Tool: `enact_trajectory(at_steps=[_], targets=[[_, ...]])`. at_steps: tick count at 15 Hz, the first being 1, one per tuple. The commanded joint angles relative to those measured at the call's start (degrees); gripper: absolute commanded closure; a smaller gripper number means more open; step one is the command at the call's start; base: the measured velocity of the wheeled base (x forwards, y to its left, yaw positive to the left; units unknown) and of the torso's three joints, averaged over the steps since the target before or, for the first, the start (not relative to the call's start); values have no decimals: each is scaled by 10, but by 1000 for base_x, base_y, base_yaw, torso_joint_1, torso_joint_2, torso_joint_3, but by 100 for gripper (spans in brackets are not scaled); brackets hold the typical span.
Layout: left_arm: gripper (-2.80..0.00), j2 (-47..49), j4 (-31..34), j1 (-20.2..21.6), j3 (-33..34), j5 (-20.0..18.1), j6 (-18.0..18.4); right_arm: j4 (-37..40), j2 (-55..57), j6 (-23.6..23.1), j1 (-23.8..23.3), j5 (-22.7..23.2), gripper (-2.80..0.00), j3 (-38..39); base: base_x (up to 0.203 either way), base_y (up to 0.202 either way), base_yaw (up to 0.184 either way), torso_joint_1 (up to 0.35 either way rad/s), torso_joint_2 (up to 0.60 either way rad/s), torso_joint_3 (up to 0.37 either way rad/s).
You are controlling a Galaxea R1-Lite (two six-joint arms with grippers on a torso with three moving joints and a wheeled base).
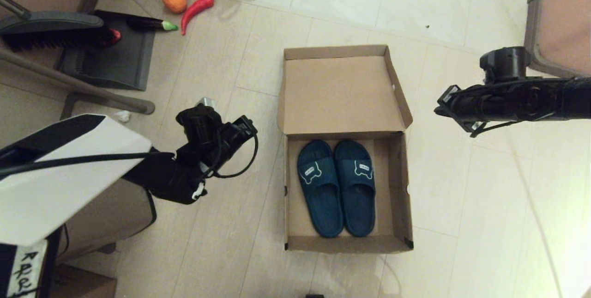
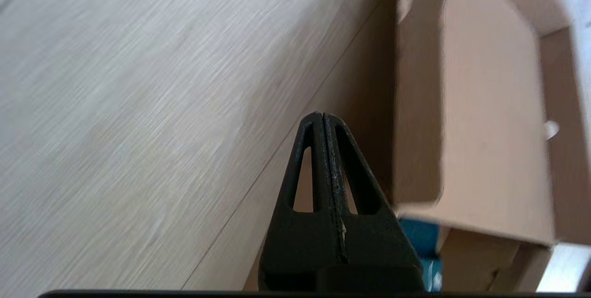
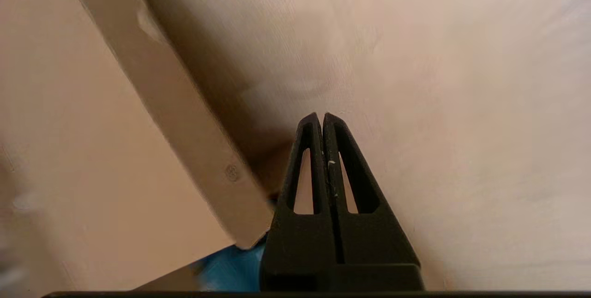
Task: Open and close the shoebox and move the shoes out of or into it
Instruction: Close the shoe box
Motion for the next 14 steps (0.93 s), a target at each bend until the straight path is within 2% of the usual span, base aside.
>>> enact_trajectory(at_steps=[1,2,3,6,9,12,14], targets=[[0,38,-3,-1,-47,-1,-18,-3,23,60,-1,74,0,-3,0,0,0,0,0,0],[0,44,5,-1,-64,-2,-37,-12,34,101,-1,120,0,-9,0,0,0,0,0,0],[0,45,22,-1,-82,-2,-64,-29,47,125,0,130,0,-20,0,0,0,0,0,0],[0,52,69,-2,-147,-14,-138,-37,83,138,9,134,0,-42,0,0,0,0,0,0],[0,80,105,-2,-236,-30,-172,-37,108,138,22,135,0,-47,0,0,0,0,0,0],[0,102,180,-5,-330,-38,-230,-37,121,162,33,135,0,-60,0,0,0,0,0,0],[0,128,204,-6,-372,-47,-238,-35,126,166,38,135,0,-65,0,0,0,0,0,0]])
